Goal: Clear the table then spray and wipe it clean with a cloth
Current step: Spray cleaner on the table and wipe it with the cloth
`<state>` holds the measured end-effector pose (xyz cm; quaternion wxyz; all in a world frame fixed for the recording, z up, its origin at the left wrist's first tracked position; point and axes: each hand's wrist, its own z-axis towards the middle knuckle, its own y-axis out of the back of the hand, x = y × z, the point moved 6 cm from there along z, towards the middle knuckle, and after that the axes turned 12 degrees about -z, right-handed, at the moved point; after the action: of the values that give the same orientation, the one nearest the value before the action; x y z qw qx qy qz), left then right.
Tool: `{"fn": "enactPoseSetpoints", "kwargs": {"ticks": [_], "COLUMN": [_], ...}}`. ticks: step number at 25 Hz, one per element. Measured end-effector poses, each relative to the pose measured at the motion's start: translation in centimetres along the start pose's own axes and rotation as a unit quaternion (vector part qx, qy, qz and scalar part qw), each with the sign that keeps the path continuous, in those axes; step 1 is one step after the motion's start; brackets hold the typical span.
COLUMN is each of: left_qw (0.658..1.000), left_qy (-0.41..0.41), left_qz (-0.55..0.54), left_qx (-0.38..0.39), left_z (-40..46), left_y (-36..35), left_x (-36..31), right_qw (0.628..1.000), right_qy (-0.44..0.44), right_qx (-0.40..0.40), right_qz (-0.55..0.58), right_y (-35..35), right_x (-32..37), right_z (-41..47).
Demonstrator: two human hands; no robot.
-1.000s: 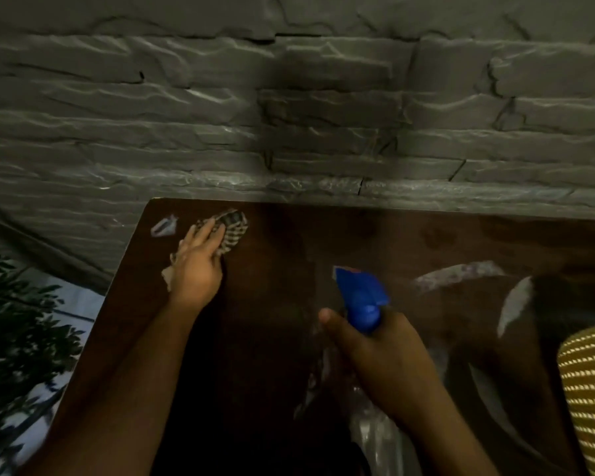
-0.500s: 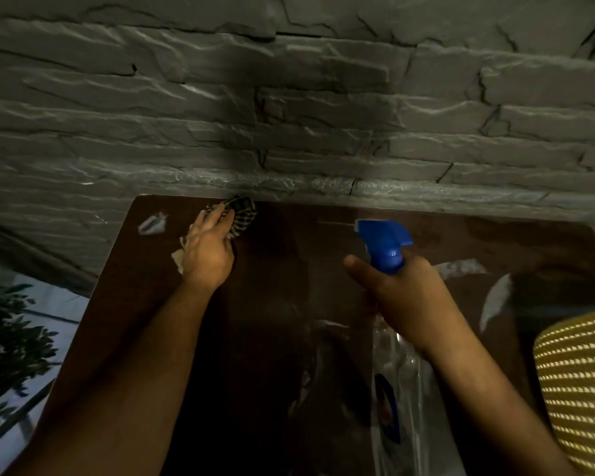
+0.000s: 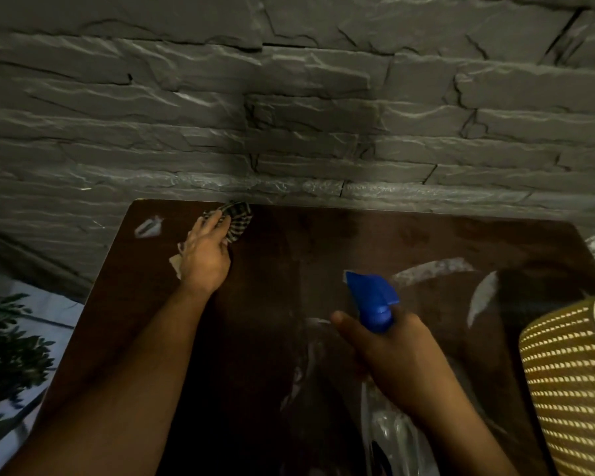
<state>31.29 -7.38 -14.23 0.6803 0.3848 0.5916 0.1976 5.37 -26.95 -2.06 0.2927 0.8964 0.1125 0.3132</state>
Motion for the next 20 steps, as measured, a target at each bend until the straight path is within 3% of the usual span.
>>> {"fn": "enactPoseSetpoints", "kwargs": {"ticks": [2, 4, 5, 7, 9, 11, 12, 14, 16, 18, 20], "left_qw": [0.997, 0.98, 0.975, 0.988, 0.999, 0.993, 0.996, 0.993, 0.985, 0.993, 0.999], "left_qy": [-0.065, -0.154, -0.183, -0.136, 0.027, 0.107, 0.08, -0.058, -0.133, -0.094, 0.018], "left_qz": [-0.003, 0.062, 0.08, 0.063, 0.028, 0.026, 0.037, 0.082, 0.079, 0.064, 0.049], "left_qx": [0.049, 0.111, 0.1, 0.04, -0.02, -0.036, -0.017, 0.056, 0.075, 0.035, -0.011], "left_z": [-4.7, -11.8, -13.4, -10.0, -2.5, 1.2, 1.0, -4.1, -9.4, -8.7, -3.8], "left_y": [-2.2, -4.8, -4.9, -3.7, -2.8, -3.7, -5.2, -8.0, -6.0, -3.0, -2.0], "left_x": [-3.0, -5.9, -6.0, -4.9, -3.8, -5.7, -7.3, -9.3, -8.2, -4.7, -2.9], "right_qw": [1.0, 0.998, 0.998, 0.997, 0.997, 0.996, 0.996, 0.995, 0.996, 0.997, 0.996], "right_qy": [-0.012, -0.032, -0.047, -0.069, -0.074, -0.078, -0.079, -0.078, -0.05, -0.027, -0.033], "right_qx": [0.004, 0.005, 0.012, 0.014, 0.007, 0.009, 0.013, 0.021, 0.037, 0.041, 0.033], "right_qz": [0.021, 0.045, 0.051, 0.042, 0.036, 0.04, 0.048, 0.057, 0.056, 0.056, 0.071], "right_y": [-0.2, 0.1, 0.2, 0.7, 1.2, 1.1, 0.9, 0.3, -0.3, -0.6, -0.6], "right_x": [-0.5, -0.9, -1.1, -1.7, -2.1, -2.3, -2.1, -1.6, -1.1, -0.9, -1.1], "right_z": [-0.6, -0.8, -0.8, -0.7, -0.4, -0.1, 0.0, -0.3, -0.3, -0.3, -0.2]}}
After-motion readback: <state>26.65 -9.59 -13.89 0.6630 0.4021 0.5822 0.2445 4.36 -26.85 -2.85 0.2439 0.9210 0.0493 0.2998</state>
